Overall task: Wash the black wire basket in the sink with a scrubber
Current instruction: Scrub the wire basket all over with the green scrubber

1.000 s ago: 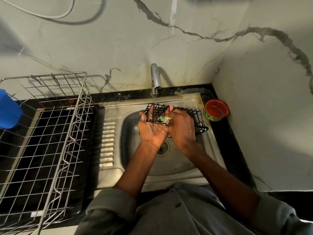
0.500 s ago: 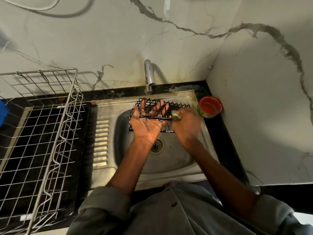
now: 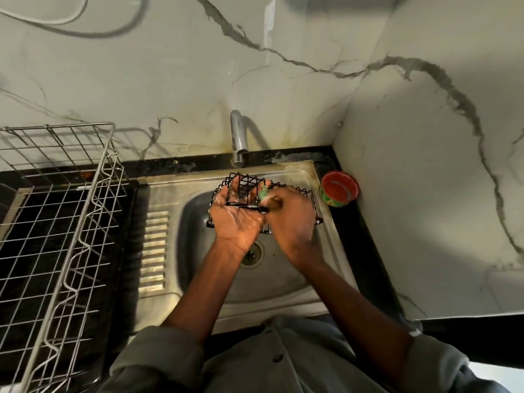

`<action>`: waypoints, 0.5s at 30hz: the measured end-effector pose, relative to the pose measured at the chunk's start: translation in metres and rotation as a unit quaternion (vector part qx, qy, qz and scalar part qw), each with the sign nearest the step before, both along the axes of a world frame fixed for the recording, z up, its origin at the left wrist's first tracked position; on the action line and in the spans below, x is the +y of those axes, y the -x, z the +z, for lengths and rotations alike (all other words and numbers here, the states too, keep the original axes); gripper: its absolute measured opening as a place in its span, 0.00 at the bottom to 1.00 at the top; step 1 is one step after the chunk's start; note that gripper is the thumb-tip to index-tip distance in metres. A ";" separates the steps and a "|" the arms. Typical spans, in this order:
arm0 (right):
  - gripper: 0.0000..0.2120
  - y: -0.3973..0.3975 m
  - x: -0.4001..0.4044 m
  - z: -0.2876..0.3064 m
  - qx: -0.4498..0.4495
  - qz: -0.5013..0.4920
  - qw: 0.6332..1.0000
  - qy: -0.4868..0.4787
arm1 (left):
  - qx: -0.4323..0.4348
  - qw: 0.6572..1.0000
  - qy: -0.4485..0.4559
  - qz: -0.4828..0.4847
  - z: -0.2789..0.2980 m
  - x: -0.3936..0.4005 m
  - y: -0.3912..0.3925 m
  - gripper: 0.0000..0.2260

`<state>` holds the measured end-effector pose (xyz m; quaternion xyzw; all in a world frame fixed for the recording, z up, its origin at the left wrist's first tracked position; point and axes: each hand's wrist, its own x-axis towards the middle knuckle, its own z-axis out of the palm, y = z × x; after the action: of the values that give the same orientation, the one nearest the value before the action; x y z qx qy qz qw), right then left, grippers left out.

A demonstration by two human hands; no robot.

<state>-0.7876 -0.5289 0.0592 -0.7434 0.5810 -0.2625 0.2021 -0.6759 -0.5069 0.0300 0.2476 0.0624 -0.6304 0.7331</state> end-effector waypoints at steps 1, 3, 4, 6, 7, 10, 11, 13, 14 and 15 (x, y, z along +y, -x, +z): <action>0.11 -0.009 0.008 0.004 -0.016 0.039 0.999 0.013 | -0.008 1.000 -0.011 0.005 -0.001 0.000 -0.001 0.16; 0.11 -0.022 0.013 0.009 -0.018 0.097 0.994 0.039 | -0.008 0.999 -0.027 0.017 -0.003 0.003 -0.003 0.21; 0.12 -0.026 0.006 0.011 -0.018 0.098 0.994 0.054 | -0.007 1.000 -0.024 0.013 -0.003 0.005 -0.002 0.23; 0.14 -0.030 -0.017 0.014 -0.016 0.047 0.997 0.063 | -0.012 1.000 -0.005 -0.007 0.003 0.007 0.001 0.21; 0.14 -0.031 -0.028 0.016 -0.019 0.011 0.998 0.060 | -0.006 1.000 -0.002 -0.019 0.005 0.008 0.002 0.19; 0.12 -0.032 -0.027 0.016 -0.045 0.032 0.996 0.069 | 0.008 1.000 0.011 -0.022 0.010 0.007 0.002 0.18; 0.10 -0.033 -0.016 0.013 -0.043 0.090 0.992 0.081 | 0.001 1.000 0.014 -0.013 0.010 0.007 0.000 0.18; 0.09 -0.031 0.012 0.008 -0.027 0.184 0.977 0.105 | -0.003 1.000 0.005 -0.005 0.006 0.007 -0.004 0.16; 0.10 -0.030 0.016 0.006 -0.012 0.196 0.974 0.114 | 0.009 1.000 0.011 -0.007 0.002 0.006 -0.005 0.16; 0.11 -0.031 0.011 0.008 0.003 0.178 0.976 0.125 | 0.008 1.000 0.008 -0.012 0.001 0.007 -0.005 0.17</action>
<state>-0.7567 -0.5178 0.0669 -0.8549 0.4031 -0.2904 0.1496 -0.6711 -0.4997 0.0309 0.2378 0.0604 -0.6414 0.7269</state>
